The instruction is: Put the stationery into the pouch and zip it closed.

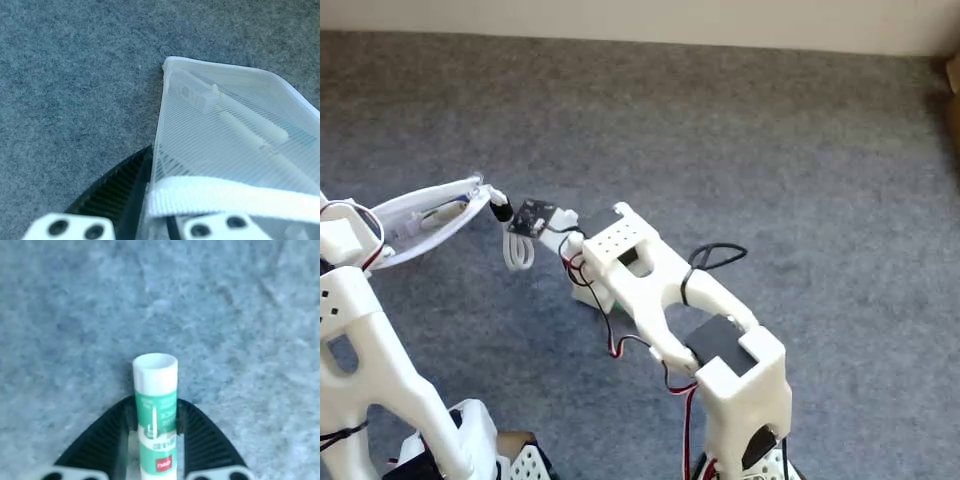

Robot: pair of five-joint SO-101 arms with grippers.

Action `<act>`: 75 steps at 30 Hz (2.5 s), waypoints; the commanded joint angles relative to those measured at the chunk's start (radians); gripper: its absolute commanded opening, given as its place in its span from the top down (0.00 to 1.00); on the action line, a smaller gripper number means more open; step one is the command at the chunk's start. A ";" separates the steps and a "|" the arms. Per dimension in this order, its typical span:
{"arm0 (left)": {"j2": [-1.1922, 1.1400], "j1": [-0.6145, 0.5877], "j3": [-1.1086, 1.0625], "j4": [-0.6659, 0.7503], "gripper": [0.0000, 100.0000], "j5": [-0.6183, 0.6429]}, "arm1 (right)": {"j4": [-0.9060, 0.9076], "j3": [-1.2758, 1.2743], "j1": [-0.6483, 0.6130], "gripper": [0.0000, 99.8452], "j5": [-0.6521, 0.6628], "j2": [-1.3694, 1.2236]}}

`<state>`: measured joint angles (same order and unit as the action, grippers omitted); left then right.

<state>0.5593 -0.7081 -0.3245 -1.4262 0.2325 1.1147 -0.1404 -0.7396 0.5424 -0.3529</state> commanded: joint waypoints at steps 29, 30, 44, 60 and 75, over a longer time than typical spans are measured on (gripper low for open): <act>0.240 0.374 0.027 -0.046 0.99 0.051 | -0.064 0.016 0.348 1.00 -0.537 0.565; 0.242 0.392 0.024 -0.046 0.99 0.052 | -0.064 0.016 0.360 1.00 -0.551 0.573; 0.239 0.506 -0.027 -0.057 0.99 0.048 | -0.056 -0.004 0.392 1.00 -0.577 0.651; 0.239 0.501 -0.050 -0.057 0.99 0.044 | -0.064 -0.188 0.183 1.00 -0.572 1.070; 0.240 0.501 -0.048 -0.057 0.99 0.044 | -0.217 -0.202 -0.007 1.00 -0.575 1.125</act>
<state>0.7649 -0.2217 -0.3798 -1.4922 0.2739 0.9597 -0.3521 -0.7196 -0.0253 0.7350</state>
